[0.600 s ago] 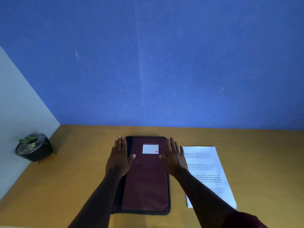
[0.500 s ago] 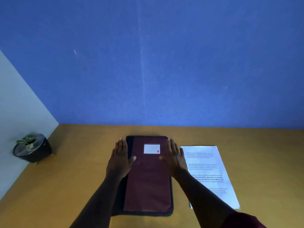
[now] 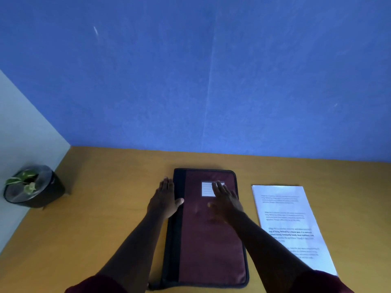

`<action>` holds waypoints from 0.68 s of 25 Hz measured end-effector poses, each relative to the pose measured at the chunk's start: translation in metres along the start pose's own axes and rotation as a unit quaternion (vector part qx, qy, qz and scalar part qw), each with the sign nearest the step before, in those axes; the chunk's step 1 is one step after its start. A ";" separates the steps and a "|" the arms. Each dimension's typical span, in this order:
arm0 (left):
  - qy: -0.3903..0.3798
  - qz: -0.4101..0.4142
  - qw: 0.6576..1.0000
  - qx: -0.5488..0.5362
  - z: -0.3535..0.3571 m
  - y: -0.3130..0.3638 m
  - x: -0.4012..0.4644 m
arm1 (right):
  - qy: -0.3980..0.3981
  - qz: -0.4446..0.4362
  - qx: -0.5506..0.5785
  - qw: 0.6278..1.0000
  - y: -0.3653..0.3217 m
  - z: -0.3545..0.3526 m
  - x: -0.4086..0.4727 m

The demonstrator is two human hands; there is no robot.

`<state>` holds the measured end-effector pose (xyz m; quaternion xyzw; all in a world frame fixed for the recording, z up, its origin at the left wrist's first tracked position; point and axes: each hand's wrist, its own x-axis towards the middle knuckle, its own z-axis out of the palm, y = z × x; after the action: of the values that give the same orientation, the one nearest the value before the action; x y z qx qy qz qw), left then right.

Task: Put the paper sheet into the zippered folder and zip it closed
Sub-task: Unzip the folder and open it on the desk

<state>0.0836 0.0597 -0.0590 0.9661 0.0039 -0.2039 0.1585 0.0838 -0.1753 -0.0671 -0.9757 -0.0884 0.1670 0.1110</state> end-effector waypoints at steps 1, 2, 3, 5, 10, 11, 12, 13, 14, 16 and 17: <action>-0.009 -0.002 1.000 -0.001 0.000 -0.001 0.006 | -0.006 -0.005 -0.004 1.000 -0.003 0.002 0.007; -0.017 -0.003 1.000 -0.001 -0.001 -0.002 0.013 | -0.009 -0.008 -0.008 1.000 -0.005 0.003 0.013; -0.023 -0.003 1.000 -0.001 -0.002 -0.003 0.019 | -0.011 -0.009 -0.008 1.000 -0.009 0.003 0.018; -0.026 0.002 1.000 0.005 -0.004 -0.006 0.031 | -0.009 -0.008 0.006 1.000 -0.015 0.003 0.030; -0.033 0.007 0.999 -0.001 -0.006 -0.006 0.054 | -0.003 -0.003 0.002 1.000 -0.028 0.003 0.056; -0.045 0.003 0.999 -0.010 -0.005 -0.007 0.057 | 0.003 -0.001 0.000 1.000 -0.030 0.003 0.061; -0.060 -0.001 0.998 -0.020 -0.004 -0.008 0.059 | 0.013 -0.001 -0.004 1.000 -0.033 0.003 0.066; -0.072 -0.004 0.997 -0.028 -0.003 -0.008 0.060 | 0.025 -0.001 -0.006 1.000 -0.035 0.003 0.071; -0.080 -0.006 0.996 -0.035 -0.002 -0.009 0.060 | 0.036 0.000 -0.006 0.999 -0.037 0.002 0.077; -0.076 -0.010 0.996 -0.043 -0.002 -0.009 0.062 | 0.044 0.011 0.006 0.999 -0.045 -0.003 0.091; -0.072 -0.012 0.996 -0.046 -0.001 -0.009 0.062 | 0.040 0.023 0.013 0.999 -0.051 -0.006 0.099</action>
<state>0.1405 0.0651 -0.0853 0.9406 0.0132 -0.2742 0.1998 0.1708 -0.1071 -0.0797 -0.9819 -0.0597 0.1310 0.1230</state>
